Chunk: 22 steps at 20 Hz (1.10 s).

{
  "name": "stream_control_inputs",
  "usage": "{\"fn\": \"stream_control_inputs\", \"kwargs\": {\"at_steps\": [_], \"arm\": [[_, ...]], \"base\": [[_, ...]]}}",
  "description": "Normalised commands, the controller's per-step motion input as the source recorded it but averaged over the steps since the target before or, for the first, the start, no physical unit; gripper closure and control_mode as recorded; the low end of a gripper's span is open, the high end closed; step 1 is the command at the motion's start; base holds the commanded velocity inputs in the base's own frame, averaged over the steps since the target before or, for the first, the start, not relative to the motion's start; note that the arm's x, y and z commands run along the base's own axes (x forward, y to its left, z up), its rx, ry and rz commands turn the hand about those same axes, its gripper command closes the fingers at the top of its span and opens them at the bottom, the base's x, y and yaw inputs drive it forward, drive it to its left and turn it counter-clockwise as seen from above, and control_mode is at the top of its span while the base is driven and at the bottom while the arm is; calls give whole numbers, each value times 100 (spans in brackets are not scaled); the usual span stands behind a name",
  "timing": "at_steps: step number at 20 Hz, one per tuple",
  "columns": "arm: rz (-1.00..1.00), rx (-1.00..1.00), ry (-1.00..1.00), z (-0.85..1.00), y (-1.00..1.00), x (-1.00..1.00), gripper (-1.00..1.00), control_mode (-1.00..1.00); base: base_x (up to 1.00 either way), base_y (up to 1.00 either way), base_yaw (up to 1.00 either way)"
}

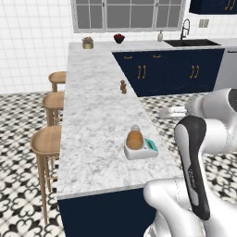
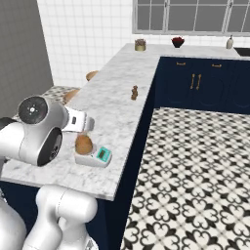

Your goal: Pick the honey bottle and place it on the digital scale for weighing, and close the cabinet.

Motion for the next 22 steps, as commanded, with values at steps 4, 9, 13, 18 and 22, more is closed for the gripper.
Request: {"fn": "stream_control_inputs", "kwargs": {"at_steps": [4,9,13,18,22], "arm": [[-16,0,-7,-41,2,-38,-100,100],[0,0,0,0,0,0,-100,100],[0,0,0,0,0,0,-100,100],[0,0,0,0,0,0,-100,100],[0,0,0,0,0,0,-100,100]], "base": [[-47,2,-10],[-27,24,-1],[3,57,8],[0,42,83],[0,13,92]]}}
